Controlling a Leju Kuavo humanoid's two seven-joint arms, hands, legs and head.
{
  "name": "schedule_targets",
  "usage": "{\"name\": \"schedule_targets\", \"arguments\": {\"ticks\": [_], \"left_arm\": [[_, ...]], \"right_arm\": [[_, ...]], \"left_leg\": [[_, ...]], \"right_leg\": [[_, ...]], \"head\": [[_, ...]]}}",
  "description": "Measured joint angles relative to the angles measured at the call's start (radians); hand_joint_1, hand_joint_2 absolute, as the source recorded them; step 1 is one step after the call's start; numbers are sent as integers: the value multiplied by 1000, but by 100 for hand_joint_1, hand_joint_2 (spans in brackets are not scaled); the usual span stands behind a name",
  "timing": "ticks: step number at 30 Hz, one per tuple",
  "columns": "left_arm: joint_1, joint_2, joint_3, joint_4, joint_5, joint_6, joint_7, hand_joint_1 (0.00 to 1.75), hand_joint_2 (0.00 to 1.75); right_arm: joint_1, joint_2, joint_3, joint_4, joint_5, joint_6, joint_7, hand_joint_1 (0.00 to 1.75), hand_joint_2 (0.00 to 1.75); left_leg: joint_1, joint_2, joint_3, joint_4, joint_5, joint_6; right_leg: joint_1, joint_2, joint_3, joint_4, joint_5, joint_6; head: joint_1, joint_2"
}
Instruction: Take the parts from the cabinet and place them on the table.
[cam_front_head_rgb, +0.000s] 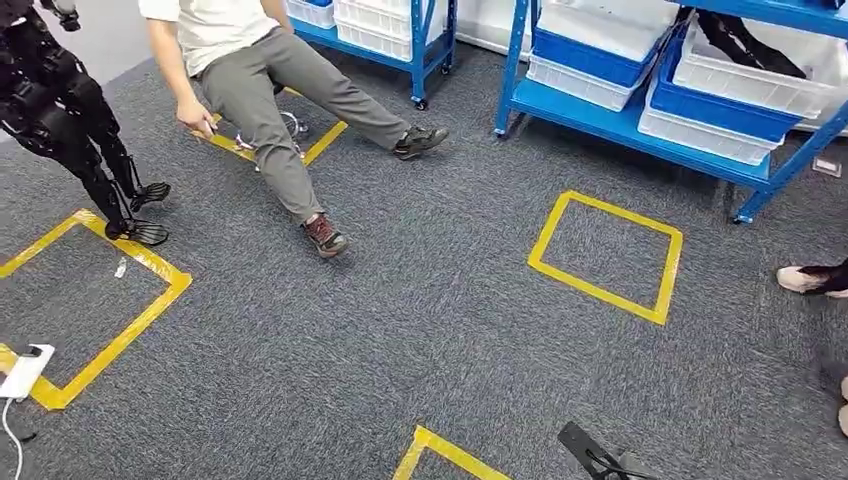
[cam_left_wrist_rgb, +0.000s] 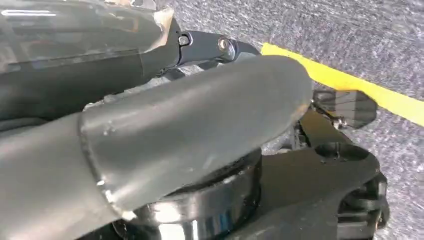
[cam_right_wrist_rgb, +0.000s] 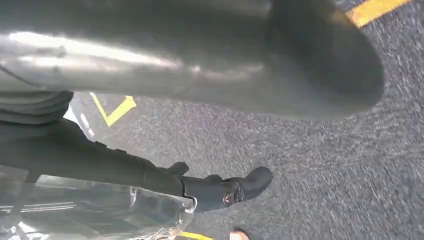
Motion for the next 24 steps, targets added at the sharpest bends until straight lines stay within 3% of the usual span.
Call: {"name": "schedule_targets", "arguments": {"ticks": [1, 3, 4, 5, 6, 8, 9, 10, 11, 12, 14, 15, 18, 19, 20, 21, 23, 24], "left_arm": [[0, 0, 0, 0, 0, 0, 0, 0, 0], [1, 0, 0, 0, 0, 0, 0, 0, 0], [1, 2, -1, 0, 0, 0, 0, 0, 0], [1, 3, -1, 0, 0, 0, 0, 0, 0], [1, 3, -1, 0, 0, 0, 0, 0, 0], [1, 2, -1, 0, 0, 0, 0, 0, 0], [2, 2, -2, 0, 0, 0, 0, 0, 0], [3, 2, -3, 0, 0, 0, 0, 0, 0], [3, 2, -3, 0, 0, 0, 0, 0, 0], [3, 2, -4, 0, 0, 0, 0, 0, 0], [1, 3, -7, 0, 0, 0, 1, 0, 0], [-2, 6, -8, 0, 0, 0, 2, 0, 0], [-2, 6, -13, 0, 1, 0, 4, 0, 0], [-3, 6, -15, 0, 2, 0, 5, 0, 0], [-3, 5, -16, 0, 3, 0, 7, 0, 0], [-4, 5, -17, 0, 4, 0, 8, 0, 0], [-6, 4, -17, 0, 10, 0, 10, 0, 0], [-5, 2, -17, 0, 11, 0, 10, 0, 0]], "right_arm": [[0, 0, -2, 0, 0, 0, 0, 0, 0], [1, 2, -5, 1, 0, 0, 0, 0, 0], [0, 3, -5, 1, 0, 0, 0, 0, 0], [0, 3, -6, 1, 1, 0, 0, 0, 0], [-1, 2, -6, 1, 2, 0, 0, 0, 0], [0, 2, -6, 1, 2, -1, 0, 0, 0], [1, 2, -7, 1, -1, -1, 0, 0, 0], [1, 2, -9, 1, -4, -1, -2, 0, 0], [1, 3, -12, 1, -5, 2, -6, 0, 0], [0, 4, -14, 1, -2, 8, -8, 0, 0], [0, 5, -14, 1, 14, 28, -11, 0, 0], [0, 8, -14, 2, 19, 32, -12, 0, 0], [1, 8, -14, 2, 31, 34, -12, 0, 0], [1, 10, -14, 1, 34, 32, -12, 0, 0], [2, 11, -14, 1, 37, 29, -13, 0, 0], [2, 11, -14, 2, 41, 24, -14, 0, 0], [3, 10, -14, 2, 54, 9, -14, 0, 0], [5, 10, -14, 2, 65, 5, -14, 0, 0]], "left_leg": [[-1, 0, 0, 0, -2, -2], [3, 0, 2, -1, -1, -3], [7, 0, 1, 3, -5, -7], [8, 7, -6, 25, -22, -13], [9, 11, -28, 75, -56, -19], [13, 16, -108, 235, -131, -28], [14, 16, -143, 300, -150, -28], [14, 16, -158, 322, -146, -26], [14, 16, -148, 292, -115, -21], [13, 16, -118, 226, -73, -14], [5, 20, -28, 45, 8, 11], [-3, 34, -15, 14, -3, 19], [-12, 28, -17, 10, 0, 22], [-10, 26, -8, -8, 8, 30], [1, 26, 5, -26, 21, 28], [-1, 24, 9, -34, 23, 34], [-4, 21, 8, -33, 25, 38], [-4, 19, 7, -33, 24, 38]], "right_leg": [[-1, -1, -1, 4, -1, -16], [2, -1, -2, 5, 0, -27], [-7, -1, 2, 2, 1, -36], [-6, -2, 4, 2, 1, -39], [-5, -2, 5, 2, 0, -47], [-2, -4, 5, 2, -2, -49], [1, -4, 5, 2, -2, -50], [2, -4, 5, 3, -2, -50], [4, -4, 6, 2, -3, -51], [7, -4, 8, 2, -4, -52], [9, -4, 12, 1, -5, -53], [14, -5, 12, 3, -7, -50], [10, -11, 13, -6, -6, -40], [14, -12, 17, -13, -5, -31], [15, -11, 8, 4, -13, -31], [17, -8, -8, 39, -36, -36], [14, -6, -81, 186, -100, -48], [14, -5, -121, 261, -124, -47]], "head": [[-4, 0], [-3, 0], [-3, 0], [-3, 0], [-7, 0], [-7, 0], [-6, 0], [-6, 0], [-7, 0], [-7, 0], [-6, 0], [-5, 0], [-6, 0], [-6, 0], [-4, 0], [-4, 0], [0, 0], [-1, 0]]}}
